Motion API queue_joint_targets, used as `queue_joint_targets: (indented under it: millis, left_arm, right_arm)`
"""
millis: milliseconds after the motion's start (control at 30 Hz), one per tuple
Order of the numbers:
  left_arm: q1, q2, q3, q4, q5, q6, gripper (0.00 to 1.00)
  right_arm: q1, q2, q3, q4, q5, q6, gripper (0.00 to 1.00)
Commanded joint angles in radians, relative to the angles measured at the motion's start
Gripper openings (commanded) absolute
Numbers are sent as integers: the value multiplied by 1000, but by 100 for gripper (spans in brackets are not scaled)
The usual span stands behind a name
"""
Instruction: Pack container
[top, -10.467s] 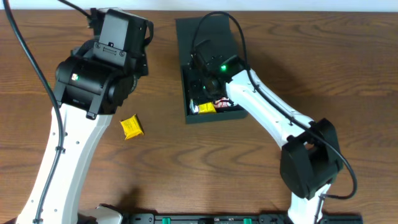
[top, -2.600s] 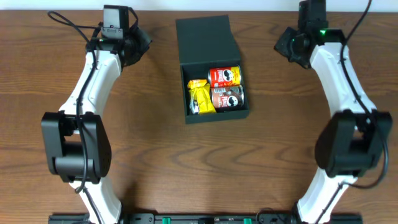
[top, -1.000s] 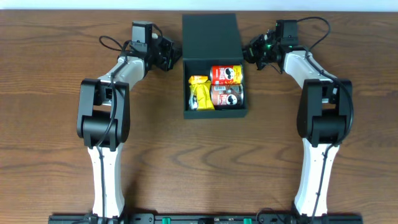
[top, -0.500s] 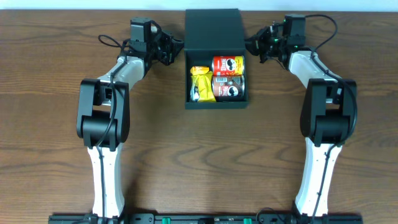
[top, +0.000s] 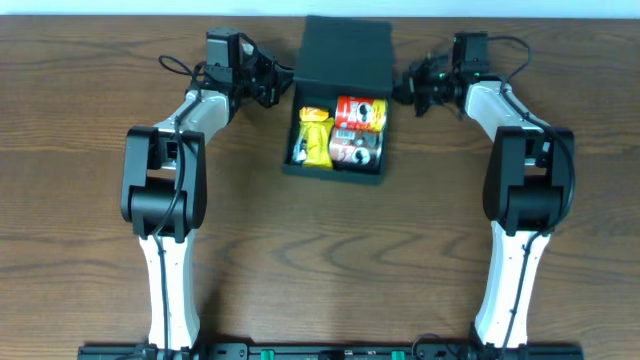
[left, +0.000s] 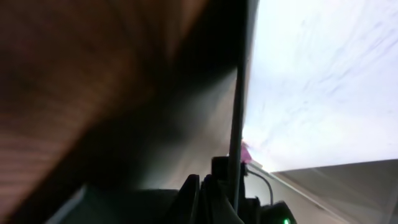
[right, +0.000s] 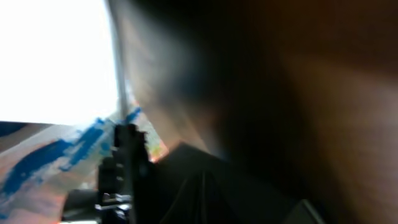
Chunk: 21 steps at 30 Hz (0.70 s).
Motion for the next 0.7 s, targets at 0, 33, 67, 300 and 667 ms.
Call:
queue_joint_targets:
  millis: [0, 33, 67, 300, 667]
  left_arm:
    - [12, 7, 23, -112, 55, 110, 6]
    - [18, 7, 23, -159, 45, 149, 6]
    - [24, 7, 23, -205, 32, 190, 6]
    - [33, 6, 22, -402, -7, 340, 6]
    - [16, 6, 22, -664, 9, 493, 6]
  right_arm:
    - [11, -3, 0, -97, 5, -153, 2]
    - [9, -3, 0, -131, 25, -178, 2]
    - [5, -3, 0, -162, 45, -201, 1]
    - [-17, -3, 0, -275, 71, -274, 2]
    - [-35, -3, 0, -394, 123, -316, 2]
